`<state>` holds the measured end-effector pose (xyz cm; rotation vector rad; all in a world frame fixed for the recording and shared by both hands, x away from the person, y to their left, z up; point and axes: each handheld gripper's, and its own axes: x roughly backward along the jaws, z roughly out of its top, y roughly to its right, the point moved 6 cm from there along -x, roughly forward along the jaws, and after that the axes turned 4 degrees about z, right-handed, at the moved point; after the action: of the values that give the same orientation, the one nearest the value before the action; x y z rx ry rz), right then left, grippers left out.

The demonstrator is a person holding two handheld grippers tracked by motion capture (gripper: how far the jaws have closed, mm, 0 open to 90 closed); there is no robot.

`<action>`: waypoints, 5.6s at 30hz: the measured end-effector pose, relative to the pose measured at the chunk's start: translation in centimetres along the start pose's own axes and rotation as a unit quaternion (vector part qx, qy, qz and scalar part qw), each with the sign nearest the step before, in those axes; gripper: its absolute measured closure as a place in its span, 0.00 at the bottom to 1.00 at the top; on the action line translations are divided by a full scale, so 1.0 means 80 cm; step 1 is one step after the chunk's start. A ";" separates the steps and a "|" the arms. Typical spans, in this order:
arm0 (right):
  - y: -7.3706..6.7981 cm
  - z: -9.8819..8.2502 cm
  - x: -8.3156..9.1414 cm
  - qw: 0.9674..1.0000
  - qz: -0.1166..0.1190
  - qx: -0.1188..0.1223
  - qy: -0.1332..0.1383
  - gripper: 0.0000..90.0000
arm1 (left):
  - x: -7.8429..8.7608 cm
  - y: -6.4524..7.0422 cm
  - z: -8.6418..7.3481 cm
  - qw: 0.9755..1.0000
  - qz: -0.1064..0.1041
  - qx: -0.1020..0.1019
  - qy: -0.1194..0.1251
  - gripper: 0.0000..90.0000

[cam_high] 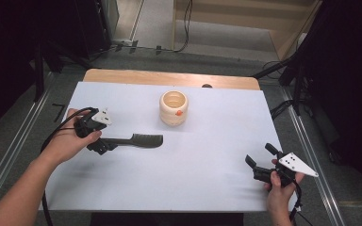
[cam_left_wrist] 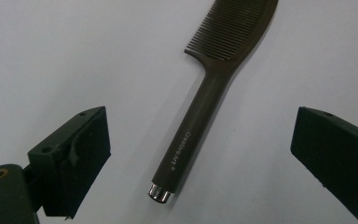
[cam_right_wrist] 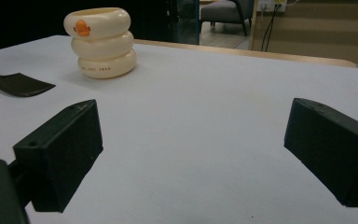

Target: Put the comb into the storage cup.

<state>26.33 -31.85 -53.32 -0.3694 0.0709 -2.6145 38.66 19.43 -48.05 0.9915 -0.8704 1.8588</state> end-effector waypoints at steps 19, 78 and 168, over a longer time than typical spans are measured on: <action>-0.002 -0.001 -0.001 1.000 0.000 0.001 -0.008 0.04 | -0.036 0.001 0.014 0.993 -0.034 -0.060 -0.094 0.30; -0.003 -0.002 -0.004 1.000 -0.004 0.009 -0.016 0.04 | -0.042 0.007 0.010 0.995 -0.032 -0.072 -0.061 0.81; -0.118 0.108 -0.072 0.992 0.110 0.041 -0.035 0.04 | -0.026 0.099 0.055 0.927 0.111 0.158 0.322 0.81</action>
<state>29.08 -20.63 -45.31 -0.4000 -0.0192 -2.3768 33.59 11.79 -49.36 0.4011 -0.2929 2.3653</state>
